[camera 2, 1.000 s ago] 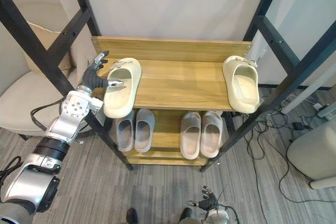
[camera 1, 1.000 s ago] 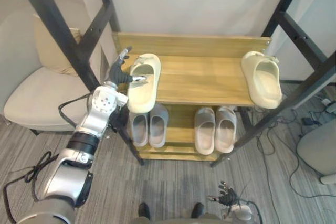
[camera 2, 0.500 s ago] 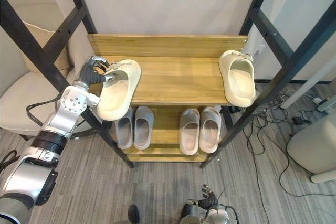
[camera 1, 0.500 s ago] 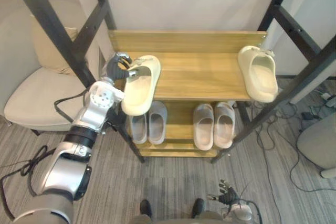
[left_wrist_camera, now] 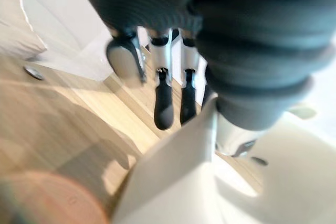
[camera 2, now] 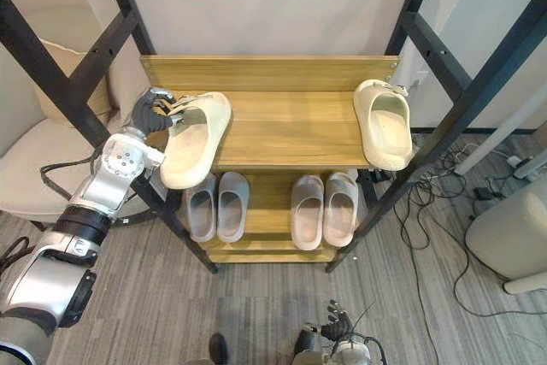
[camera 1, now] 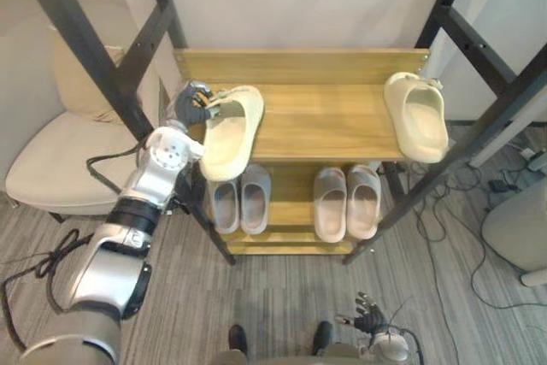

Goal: Organize the slippers on the shoe rack

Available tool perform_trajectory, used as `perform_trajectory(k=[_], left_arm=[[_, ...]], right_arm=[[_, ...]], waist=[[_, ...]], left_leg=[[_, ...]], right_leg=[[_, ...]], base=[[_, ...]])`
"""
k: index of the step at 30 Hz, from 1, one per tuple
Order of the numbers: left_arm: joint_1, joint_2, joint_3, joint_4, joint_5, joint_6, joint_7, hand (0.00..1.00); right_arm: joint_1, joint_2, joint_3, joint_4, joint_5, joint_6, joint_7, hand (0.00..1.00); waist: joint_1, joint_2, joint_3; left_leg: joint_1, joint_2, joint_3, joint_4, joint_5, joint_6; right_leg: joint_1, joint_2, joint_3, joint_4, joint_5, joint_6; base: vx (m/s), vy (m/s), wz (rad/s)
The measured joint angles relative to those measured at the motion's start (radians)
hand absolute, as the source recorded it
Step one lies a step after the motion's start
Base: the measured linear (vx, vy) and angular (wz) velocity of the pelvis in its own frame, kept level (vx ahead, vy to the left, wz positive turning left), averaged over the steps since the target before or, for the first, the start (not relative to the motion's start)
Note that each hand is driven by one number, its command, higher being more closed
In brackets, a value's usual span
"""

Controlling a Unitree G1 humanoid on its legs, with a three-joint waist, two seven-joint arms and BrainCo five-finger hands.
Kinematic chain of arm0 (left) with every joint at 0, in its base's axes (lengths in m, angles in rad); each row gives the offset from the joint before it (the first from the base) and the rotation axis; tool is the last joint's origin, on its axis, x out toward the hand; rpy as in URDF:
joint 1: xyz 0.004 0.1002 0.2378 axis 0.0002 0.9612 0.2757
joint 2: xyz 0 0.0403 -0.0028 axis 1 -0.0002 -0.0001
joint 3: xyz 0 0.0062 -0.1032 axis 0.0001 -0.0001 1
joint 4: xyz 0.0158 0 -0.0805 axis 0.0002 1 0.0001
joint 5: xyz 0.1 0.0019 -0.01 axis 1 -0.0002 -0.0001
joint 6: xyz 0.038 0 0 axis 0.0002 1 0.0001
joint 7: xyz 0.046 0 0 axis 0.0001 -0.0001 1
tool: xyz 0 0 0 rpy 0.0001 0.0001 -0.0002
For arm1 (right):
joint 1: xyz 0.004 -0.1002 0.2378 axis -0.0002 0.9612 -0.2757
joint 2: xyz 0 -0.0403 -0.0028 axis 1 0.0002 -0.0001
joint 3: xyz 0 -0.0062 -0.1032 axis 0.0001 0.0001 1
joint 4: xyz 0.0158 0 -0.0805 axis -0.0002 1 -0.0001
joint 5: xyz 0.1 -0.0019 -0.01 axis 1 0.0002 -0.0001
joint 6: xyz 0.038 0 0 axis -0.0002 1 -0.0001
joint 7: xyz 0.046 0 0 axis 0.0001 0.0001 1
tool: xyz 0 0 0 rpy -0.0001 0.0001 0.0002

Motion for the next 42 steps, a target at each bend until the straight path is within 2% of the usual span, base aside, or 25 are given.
perform_trajectory(k=[5, 10, 11, 13, 21, 25, 28, 29, 36, 42], left_arm=[[-0.108, -0.035, -0.017, 0.061, -0.001, 0.0, 0.014, 1.0], [-0.223, -0.096, -0.015, 0.065, -0.001, -0.001, 0.02, 1.0], [-0.229, -0.101, -0.015, 0.065, -0.001, -0.001, 0.021, 1.0], [-0.265, -0.126, -0.015, 0.065, -0.001, -0.003, 0.035, 1.0], [-0.33, -0.142, -0.012, 0.12, -0.001, -0.003, 0.059, 1.0], [-0.343, -0.13, 0.032, 0.135, 0.0, -0.004, 0.08, 1.0], [-0.347, -0.115, 0.039, 0.138, 0.001, -0.002, 0.081, 1.0], [-0.347, -0.115, 0.042, 0.138, 0.001, -0.003, 0.081, 0.0], [-0.357, -0.121, 0.063, 0.138, 0.003, -0.007, 0.082, 0.0], [-0.363, -0.161, 0.068, 0.138, -0.001, -0.006, 0.1, 0.0]], right_arm=[[-0.004, 0.0, -0.002, -0.008, 0.006, -0.008, 0.0, 0.0], [-0.016, -0.006, -0.013, -0.044, 0.009, -0.016, -0.002, 0.0], [-0.018, -0.007, -0.016, -0.045, 0.009, -0.017, -0.002, 0.0], [-0.03, -0.006, -0.038, -0.058, 0.011, -0.021, -0.003, 0.0], [-0.018, -0.053, -0.044, -0.076, 0.012, -0.015, -0.013, 0.0], [0.019, -0.059, -0.05, -0.071, 0.011, -0.011, -0.024, 0.0], [0.021, -0.049, -0.059, -0.074, 0.013, -0.015, -0.028, 0.0], [0.021, -0.049, -0.06, -0.074, 0.013, -0.016, -0.028, 0.0], [0.026, -0.049, -0.06, -0.076, 0.037, -0.026, -0.03, 0.0], [0.026, -0.049, -0.059, -0.076, 0.037, -0.027, -0.03, 0.0]], waist=[[-0.022, 0.015, 0.009], [-0.075, 0.047, 0.031], [-0.079, 0.05, 0.034], [-0.108, 0.056, 0.056], [-0.13, 0.067, 0.108], [-0.133, 0.068, 0.137], [-0.151, 0.066, 0.144], [-0.151, 0.066, 0.145], [-0.152, 0.065, 0.146], [-0.153, 0.064, 0.147]], left_leg=[[-0.002, -0.011, 0.027, 0.0, -0.006, 0.0], [-0.007, -0.023, 0.077, 0.0, -0.011, 0.013], [-0.007, -0.023, 0.081, 0.0, -0.012, 0.015], [-0.005, -0.026, 0.092, 0.0, -0.019, 0.02], [-0.008, -0.034, 0.149, 0.001, -0.041, 0.028], [-0.022, -0.037, 0.189, 0.019, -0.059, 0.031], [-0.022, -0.037, 0.192, 0.028, -0.069, 0.032], [-0.023, -0.037, 0.193, 0.034, -0.073, 0.033], [-0.052, -0.038, 0.188, 0.056, -0.083, 0.033], [-0.054, -0.042, 0.18, 0.056, -0.083, 0.033]], right_leg=[[-0.019, -0.005, 0.048, -0.001, 0.007, -0.006], [-0.043, -0.012, 0.103, -0.019, 0.047, 0.013], [-0.045, -0.012, 0.106, -0.019, 0.052, 0.013], [-0.053, -0.013, 0.122, -0.019, 0.053, 0.015], [-0.094, -0.015, 0.192, -0.019, 0.061, 0.023], [-0.124, -0.016, 0.235, -0.019, 0.07, 0.025], [-0.125, -0.016, 0.242, -0.019, 0.07, 0.025], [-0.125, -0.017, 0.243, -0.019, 0.07, 0.025], [-0.143, -0.022, 0.24, -0.013, 0.071, 0.026], [-0.142, -0.028, 0.23, -0.012, 0.071, 0.026]], base=[[-0.02, 0.04, -0.17], [0.03, 0.04, -0.29], [0.03, 0.031, -0.25], [0.02, 0.023, -0.19], [-0.01, 0.014, -0.25], [-0.01, 0.012, -0.27], [-0.01, 0.002, -0.1], [-0.01, 0.0, -0.05], [0.0, 0.0, 0.0], [-0.01, -0.001, 0.04]])
